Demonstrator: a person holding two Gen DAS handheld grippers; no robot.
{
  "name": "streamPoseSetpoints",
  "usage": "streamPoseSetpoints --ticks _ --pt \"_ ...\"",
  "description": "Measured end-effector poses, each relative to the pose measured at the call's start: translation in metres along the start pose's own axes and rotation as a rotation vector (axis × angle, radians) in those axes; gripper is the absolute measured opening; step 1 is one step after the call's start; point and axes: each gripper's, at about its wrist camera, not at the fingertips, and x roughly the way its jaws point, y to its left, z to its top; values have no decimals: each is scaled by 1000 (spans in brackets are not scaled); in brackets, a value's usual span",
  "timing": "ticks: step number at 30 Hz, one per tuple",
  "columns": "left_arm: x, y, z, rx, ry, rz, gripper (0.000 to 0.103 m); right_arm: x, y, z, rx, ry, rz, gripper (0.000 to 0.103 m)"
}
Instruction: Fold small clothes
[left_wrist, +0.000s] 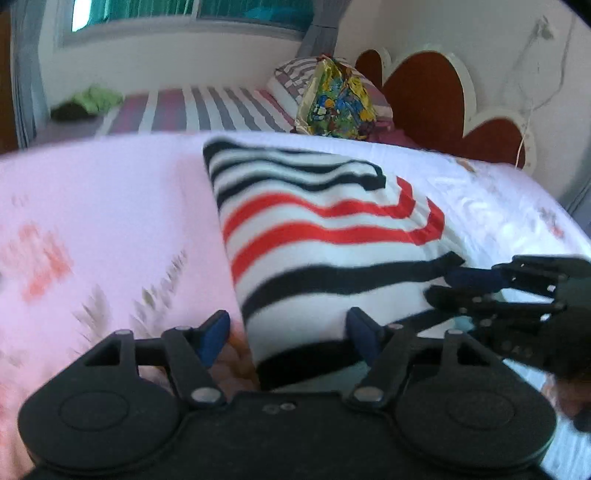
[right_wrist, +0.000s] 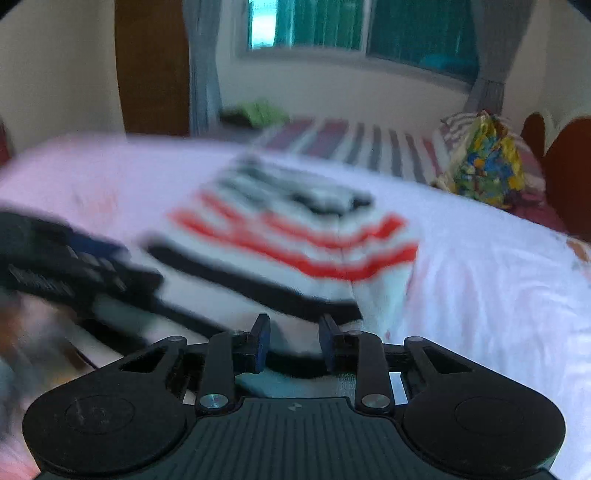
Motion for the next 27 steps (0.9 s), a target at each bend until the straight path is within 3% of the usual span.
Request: streamPoseSetpoints --ticks 2,8,10,13,18,20,21,27 --pt "1 3 3 -27 11 3 78 1 0 6 40 22 1 29" --pt "-27 -14 0 73 -37 110 79 -38 -10 12 125 -25 -37 29" --pt "-18 -8 -8 61 -15 102 81 -29 -10 4 102 17 -62 29" --pt "-12 -2 -11 33 -17 93 87 -23 -1 2 51 24 -90 30" --pt "-15 -7 -9 56 -5 116 87 -22 3 -1 23 13 -106 33" --pt "-16 -10 -7 69 1 126 87 -35 10 -1 -6 -34 -134 48" --pt "-17 -9 -8 77 3 127 87 -43 11 -3 -4 -74 -140 70" --pt "-17 -10 -11 83 0 125 87 -43 -7 -6 104 -45 -121 65"
